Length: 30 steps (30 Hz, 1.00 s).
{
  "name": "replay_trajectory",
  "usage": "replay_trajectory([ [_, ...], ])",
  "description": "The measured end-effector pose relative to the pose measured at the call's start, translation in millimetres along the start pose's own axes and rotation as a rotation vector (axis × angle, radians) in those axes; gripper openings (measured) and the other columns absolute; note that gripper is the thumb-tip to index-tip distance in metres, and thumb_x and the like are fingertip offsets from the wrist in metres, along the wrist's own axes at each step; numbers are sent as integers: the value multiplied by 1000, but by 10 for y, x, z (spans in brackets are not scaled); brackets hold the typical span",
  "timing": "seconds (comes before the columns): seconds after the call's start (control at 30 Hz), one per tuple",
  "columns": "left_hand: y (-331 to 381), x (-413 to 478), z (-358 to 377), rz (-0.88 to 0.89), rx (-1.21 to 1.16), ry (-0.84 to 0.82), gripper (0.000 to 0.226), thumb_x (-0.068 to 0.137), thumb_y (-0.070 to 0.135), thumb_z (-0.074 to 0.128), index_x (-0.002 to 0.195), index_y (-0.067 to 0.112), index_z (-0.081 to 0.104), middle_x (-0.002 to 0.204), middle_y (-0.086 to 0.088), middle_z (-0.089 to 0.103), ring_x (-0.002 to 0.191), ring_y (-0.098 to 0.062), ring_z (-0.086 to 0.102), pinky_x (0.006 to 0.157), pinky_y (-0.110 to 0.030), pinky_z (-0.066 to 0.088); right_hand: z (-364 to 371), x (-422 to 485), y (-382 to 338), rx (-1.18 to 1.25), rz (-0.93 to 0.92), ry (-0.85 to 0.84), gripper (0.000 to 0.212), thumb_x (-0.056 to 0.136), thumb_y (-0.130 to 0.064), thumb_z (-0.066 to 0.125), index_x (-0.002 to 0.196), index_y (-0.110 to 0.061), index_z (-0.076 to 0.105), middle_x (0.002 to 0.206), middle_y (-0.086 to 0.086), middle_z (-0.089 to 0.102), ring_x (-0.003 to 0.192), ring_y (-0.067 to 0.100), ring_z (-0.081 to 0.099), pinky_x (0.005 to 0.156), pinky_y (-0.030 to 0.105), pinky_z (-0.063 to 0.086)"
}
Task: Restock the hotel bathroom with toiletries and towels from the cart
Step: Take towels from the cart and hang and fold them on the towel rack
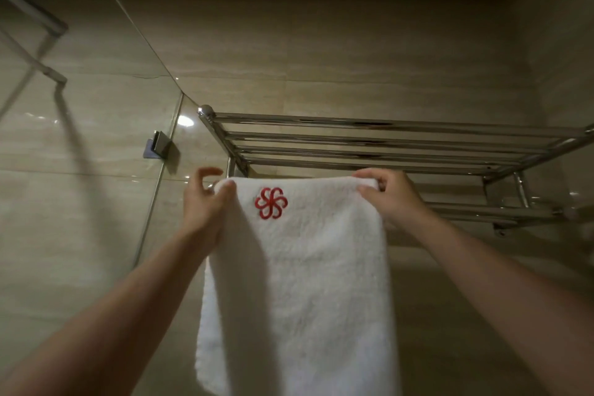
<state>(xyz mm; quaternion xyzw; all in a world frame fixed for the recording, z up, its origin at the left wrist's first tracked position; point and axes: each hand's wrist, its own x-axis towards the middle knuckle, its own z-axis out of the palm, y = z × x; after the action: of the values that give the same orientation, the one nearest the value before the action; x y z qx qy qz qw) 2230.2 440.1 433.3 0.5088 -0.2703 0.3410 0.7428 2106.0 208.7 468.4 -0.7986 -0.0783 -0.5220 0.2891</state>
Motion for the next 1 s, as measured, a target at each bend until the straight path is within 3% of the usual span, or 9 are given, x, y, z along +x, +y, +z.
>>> replay_trajectory([
  [0.1,99,206,99,93,182,2,19,89,15,58,106,18,65,115,-13,61,94,-26,59,77,-41,53,34,208,34,-80,38,-17,34,89,-16,60,123,-19,58,111,0,61,86,8,57,67,19,46],
  [0.2,91,350,198,193,388,2,21,89,13,57,108,14,67,118,-8,62,93,-18,53,76,-31,45,101,335,135,-149,112,-26,35,89,-17,58,123,-18,58,118,4,61,95,16,56,77,28,45],
  [0.3,25,434,251,166,522,-20,21,90,16,58,108,17,67,121,-9,61,100,-23,55,90,-39,46,149,433,230,-226,159,-40,28,90,-22,53,117,-21,59,108,3,62,93,18,58,78,32,47],
  [0.43,-72,468,294,213,980,-13,24,94,26,44,106,23,64,112,-9,63,115,-29,49,110,-49,17,157,495,276,-392,186,-98,18,92,-28,45,94,-18,60,101,3,62,90,22,58,86,41,50],
  [0.5,-132,460,285,192,1116,-43,34,94,32,33,107,19,62,117,-14,58,121,-31,41,110,-52,10,168,496,274,-500,188,-107,26,94,-32,39,100,-17,59,102,4,62,94,23,56,90,40,46],
  [0.7,-235,408,311,447,1105,-147,42,99,34,23,116,15,56,131,-7,49,127,-24,38,114,-46,10,248,422,287,-722,95,-83,53,98,-45,18,109,-15,61,119,13,59,119,29,46,99,44,30],
  [0.8,-282,337,341,547,1096,-272,40,99,37,23,115,18,54,125,-3,55,124,-21,43,112,-41,11,295,328,295,-733,-76,-68,56,96,-51,16,103,-22,63,107,6,62,109,25,50,92,41,27],
  [0.87,-365,264,318,606,1137,-235,39,98,40,22,119,21,49,123,-1,53,123,-21,41,111,-43,9,340,238,317,-725,-217,-57,51,95,-53,19,111,-24,58,105,1,63,102,22,52,90,39,26],
  [1.0,-515,122,292,664,1174,-134,38,97,39,27,127,20,40,131,0,43,127,-20,33,112,-44,5,367,138,349,-794,-327,-59,47,96,-51,25,126,-22,47,124,3,58,112,24,50,95,38,27],
])
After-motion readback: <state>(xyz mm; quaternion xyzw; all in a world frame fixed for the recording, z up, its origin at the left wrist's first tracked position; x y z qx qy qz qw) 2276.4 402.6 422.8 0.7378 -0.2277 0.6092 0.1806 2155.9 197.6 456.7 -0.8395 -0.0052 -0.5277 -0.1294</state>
